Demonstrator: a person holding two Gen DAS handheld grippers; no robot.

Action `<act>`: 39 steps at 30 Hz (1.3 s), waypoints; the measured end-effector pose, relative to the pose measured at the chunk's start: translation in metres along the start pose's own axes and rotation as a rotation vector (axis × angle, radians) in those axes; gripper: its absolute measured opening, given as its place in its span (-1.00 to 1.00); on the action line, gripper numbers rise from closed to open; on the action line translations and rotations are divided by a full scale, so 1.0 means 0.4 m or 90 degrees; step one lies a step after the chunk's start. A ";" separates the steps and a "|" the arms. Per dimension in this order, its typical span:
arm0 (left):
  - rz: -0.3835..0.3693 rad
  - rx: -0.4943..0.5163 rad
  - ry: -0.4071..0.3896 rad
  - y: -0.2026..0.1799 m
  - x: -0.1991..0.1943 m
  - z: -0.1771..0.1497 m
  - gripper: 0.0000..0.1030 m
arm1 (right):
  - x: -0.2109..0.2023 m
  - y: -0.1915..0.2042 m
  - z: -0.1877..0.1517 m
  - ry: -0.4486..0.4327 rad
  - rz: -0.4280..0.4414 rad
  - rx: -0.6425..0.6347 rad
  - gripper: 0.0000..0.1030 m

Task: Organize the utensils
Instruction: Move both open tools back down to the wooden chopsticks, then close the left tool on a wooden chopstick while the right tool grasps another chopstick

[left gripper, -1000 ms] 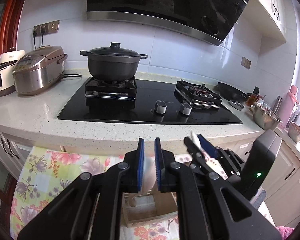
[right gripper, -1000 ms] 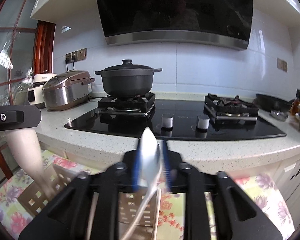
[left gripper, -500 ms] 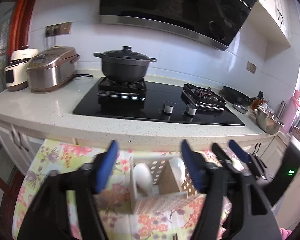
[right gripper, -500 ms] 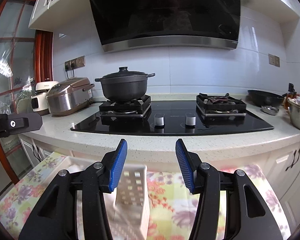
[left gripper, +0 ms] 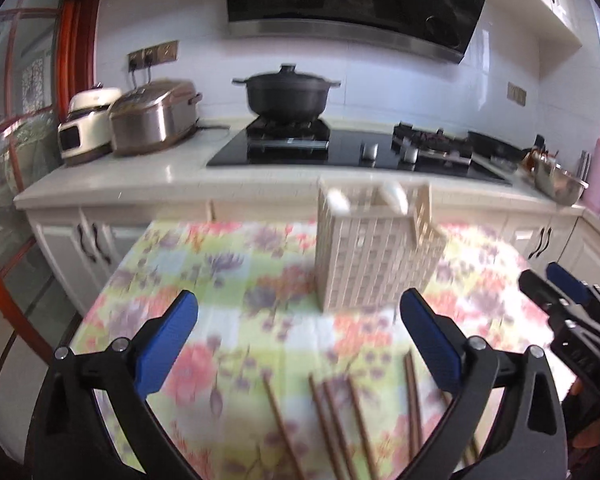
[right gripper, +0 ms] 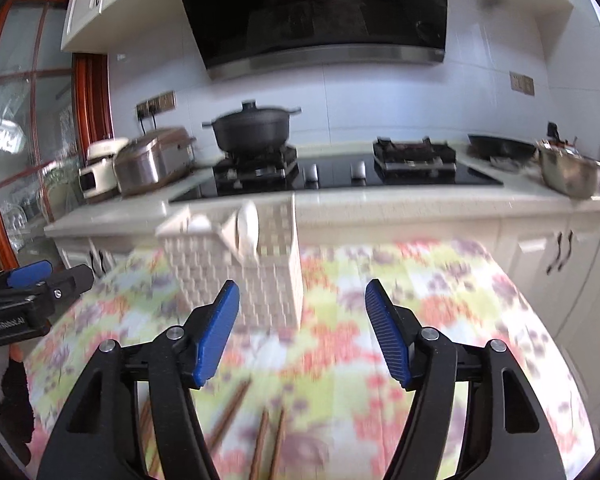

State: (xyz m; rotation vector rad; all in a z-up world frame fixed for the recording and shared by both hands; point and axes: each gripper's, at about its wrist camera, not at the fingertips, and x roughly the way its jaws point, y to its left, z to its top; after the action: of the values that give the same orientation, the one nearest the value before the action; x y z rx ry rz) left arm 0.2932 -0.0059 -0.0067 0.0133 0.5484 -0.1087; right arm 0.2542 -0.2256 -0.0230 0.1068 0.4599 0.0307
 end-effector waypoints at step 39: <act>0.052 -0.027 0.244 0.072 0.185 -0.216 -0.27 | 0.123 0.056 -0.204 0.297 -0.003 -0.051 -0.55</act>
State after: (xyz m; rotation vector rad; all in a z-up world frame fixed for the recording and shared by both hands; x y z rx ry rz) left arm 0.3143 0.0190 -0.1194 0.0151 0.9326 -0.0130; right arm 0.2619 -0.1930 -0.1150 0.0179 0.9240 0.0705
